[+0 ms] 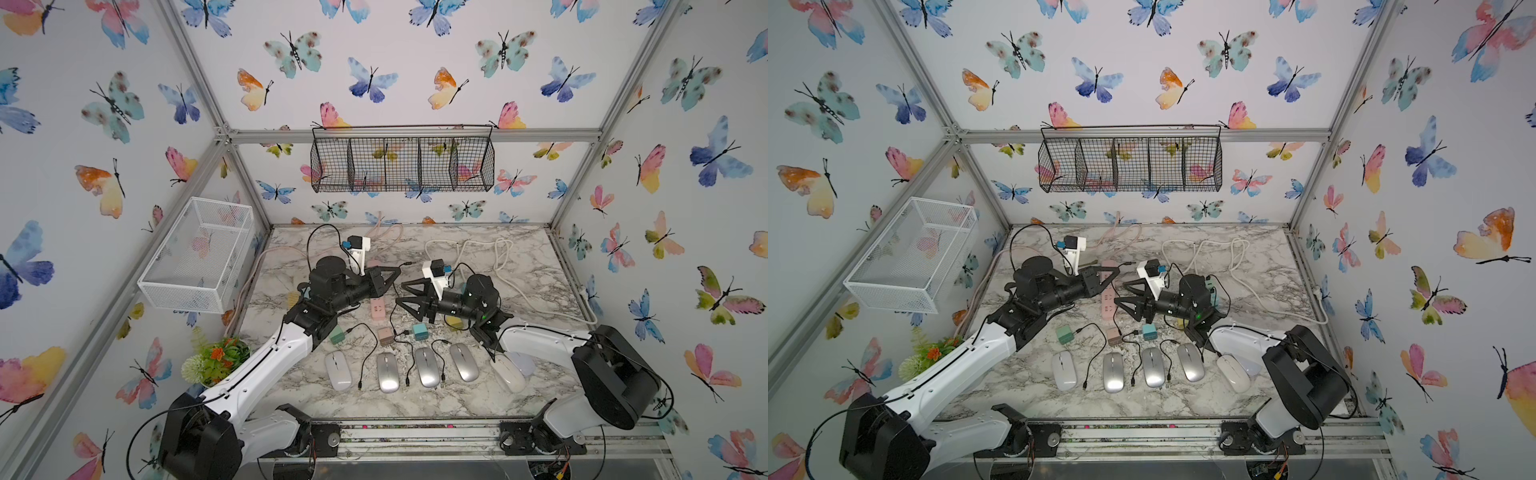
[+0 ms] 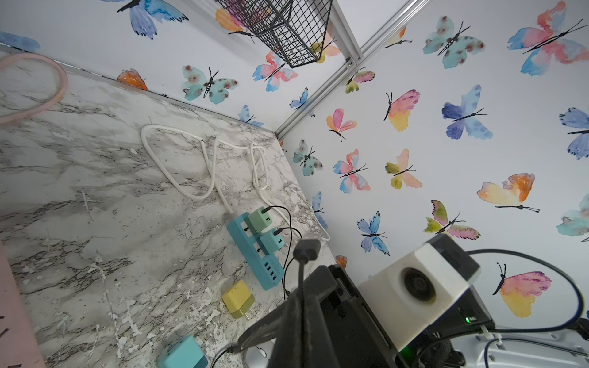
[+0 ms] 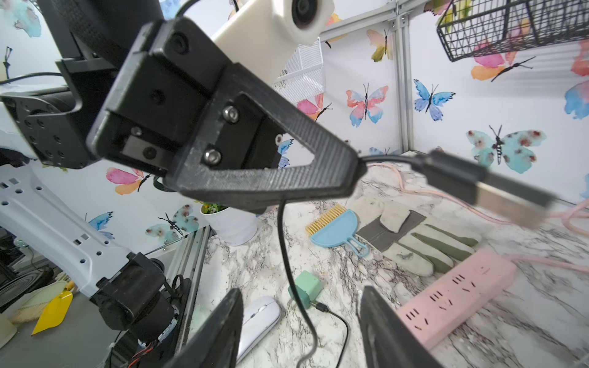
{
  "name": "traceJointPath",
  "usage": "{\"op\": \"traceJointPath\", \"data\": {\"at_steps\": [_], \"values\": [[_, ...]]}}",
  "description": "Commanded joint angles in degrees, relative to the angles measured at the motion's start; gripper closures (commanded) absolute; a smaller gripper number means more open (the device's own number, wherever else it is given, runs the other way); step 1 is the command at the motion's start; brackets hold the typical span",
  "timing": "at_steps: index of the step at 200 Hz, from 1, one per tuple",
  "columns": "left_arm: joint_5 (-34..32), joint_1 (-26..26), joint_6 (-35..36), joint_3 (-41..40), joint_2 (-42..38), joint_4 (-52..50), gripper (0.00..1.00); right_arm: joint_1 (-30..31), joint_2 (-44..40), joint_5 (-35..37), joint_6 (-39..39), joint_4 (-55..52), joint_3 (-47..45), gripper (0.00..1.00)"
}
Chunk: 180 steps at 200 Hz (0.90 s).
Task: Unplug the wireless mouse
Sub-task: Place the power cord at the center of the board.
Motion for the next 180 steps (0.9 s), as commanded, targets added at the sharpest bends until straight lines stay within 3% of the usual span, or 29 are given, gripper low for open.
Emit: {"op": "traceJointPath", "data": {"at_steps": [1, 41, 64, 70, 88, 111, 136, 180], "values": [[-0.80, -0.56, -0.04, 0.52, 0.46, 1.51, 1.00, 0.52, 2.33, -2.07, 0.76, 4.07, 2.53, 0.47], [-2.07, -0.65, -0.05, -0.19, -0.33, 1.26, 1.00, 0.76, 2.53, -2.73, 0.55, 3.34, 3.29, 0.84], [-3.36, -0.60, 0.41, -0.36, -0.96, 0.63, 0.99, 0.78, -0.70, -1.05, -1.75, -2.03, 2.27, 0.98], [-3.56, -0.63, 0.52, -0.37, -1.10, 0.41, 0.91, 0.78, -1.92, -0.25, -2.83, -5.17, 2.31, 0.99], [-5.22, -0.50, 2.24, 0.36, -2.02, -1.02, 0.49, 0.71, -5.79, 3.13, -6.43, -19.71, 4.24, 0.99], [-10.26, 0.24, 6.11, 1.95, -3.81, -5.13, 0.23, 0.20, -10.41, 9.26, -11.92, -43.64, 8.83, 0.99], [-13.26, 2.39, 10.06, 3.38, -5.20, -9.69, 0.11, -0.93, -13.10, 13.52, -16.37, -67.14, 14.35, 0.99], [-12.07, 6.75, 10.91, 1.98, -6.14, -11.38, 0.08, -5.54, -12.53, 20.56, -16.52, -95.28, 21.95, 0.99]]}}
